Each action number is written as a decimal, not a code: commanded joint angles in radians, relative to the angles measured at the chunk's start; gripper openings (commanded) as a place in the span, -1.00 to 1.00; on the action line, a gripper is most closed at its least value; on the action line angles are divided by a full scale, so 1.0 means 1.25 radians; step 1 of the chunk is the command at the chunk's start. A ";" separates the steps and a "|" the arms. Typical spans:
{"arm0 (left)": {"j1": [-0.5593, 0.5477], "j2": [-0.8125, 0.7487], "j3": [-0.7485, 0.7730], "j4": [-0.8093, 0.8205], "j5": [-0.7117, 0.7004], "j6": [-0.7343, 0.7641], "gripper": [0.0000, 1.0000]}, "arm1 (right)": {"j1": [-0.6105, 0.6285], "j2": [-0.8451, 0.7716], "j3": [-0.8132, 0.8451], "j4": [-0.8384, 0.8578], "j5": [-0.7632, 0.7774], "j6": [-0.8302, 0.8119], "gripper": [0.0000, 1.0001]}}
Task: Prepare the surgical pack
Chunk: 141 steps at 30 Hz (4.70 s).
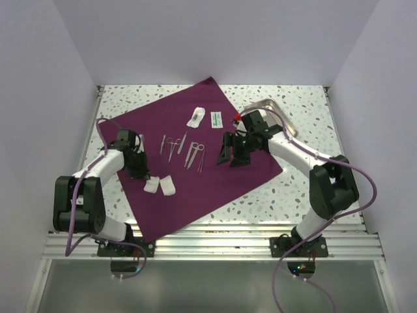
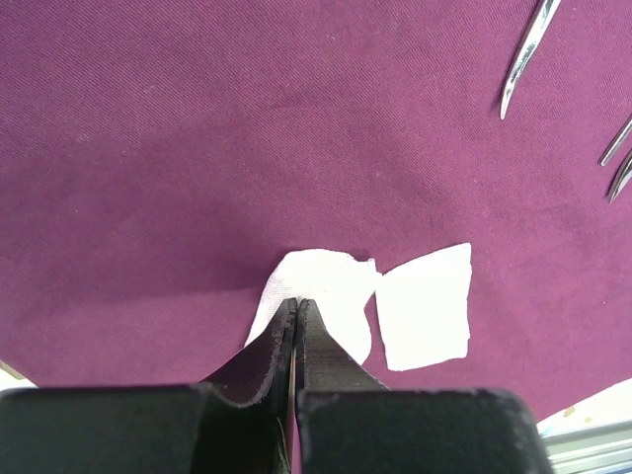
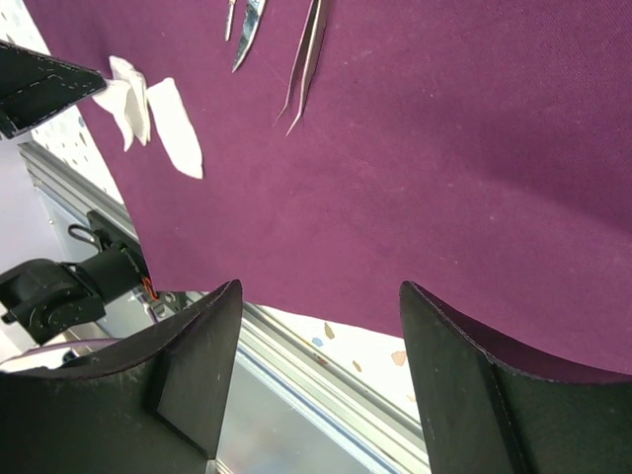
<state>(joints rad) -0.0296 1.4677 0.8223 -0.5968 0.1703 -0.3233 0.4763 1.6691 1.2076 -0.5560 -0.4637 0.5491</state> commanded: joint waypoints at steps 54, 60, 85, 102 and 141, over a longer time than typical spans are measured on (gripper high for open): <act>0.009 -0.118 -0.081 -0.071 -0.050 -0.232 -0.07 | 0.004 0.007 -0.010 0.020 -0.029 -0.007 0.39; 0.010 -0.094 -0.069 -0.060 -0.069 -0.233 -0.13 | 0.004 0.010 -0.009 0.018 -0.028 -0.009 0.39; 0.018 0.005 -0.043 -0.011 -0.068 -0.215 -0.36 | 0.004 0.023 0.003 0.014 -0.023 -0.012 0.40; 0.018 -0.073 -0.009 -0.080 -0.054 -0.204 -0.93 | 0.007 0.024 0.002 0.017 -0.022 -0.009 0.40; -0.007 -0.363 -0.224 0.272 0.048 -0.788 -1.00 | 0.023 0.019 0.006 0.040 -0.056 0.025 0.41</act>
<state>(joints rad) -0.0288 0.9688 0.4896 -0.3660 0.2314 -1.2747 0.4984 1.6974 1.1938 -0.5175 -0.5182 0.5827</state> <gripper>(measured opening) 0.027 0.703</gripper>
